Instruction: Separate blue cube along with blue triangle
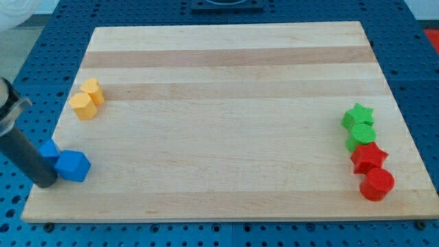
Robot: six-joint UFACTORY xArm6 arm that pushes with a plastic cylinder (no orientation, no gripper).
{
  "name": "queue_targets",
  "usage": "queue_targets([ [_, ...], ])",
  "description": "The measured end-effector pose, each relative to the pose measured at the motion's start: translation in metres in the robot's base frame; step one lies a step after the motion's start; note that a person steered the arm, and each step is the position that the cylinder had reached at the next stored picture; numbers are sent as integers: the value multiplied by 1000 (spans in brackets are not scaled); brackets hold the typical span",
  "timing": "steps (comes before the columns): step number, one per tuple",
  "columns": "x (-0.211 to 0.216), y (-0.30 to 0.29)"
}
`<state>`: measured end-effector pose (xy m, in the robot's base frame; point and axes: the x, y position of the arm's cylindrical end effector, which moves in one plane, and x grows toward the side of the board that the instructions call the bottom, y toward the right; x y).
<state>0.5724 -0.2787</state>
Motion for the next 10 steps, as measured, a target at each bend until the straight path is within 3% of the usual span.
queue_targets([
  [2,-8,-26],
  [8,-33,27],
  [10,-48,-7],
])
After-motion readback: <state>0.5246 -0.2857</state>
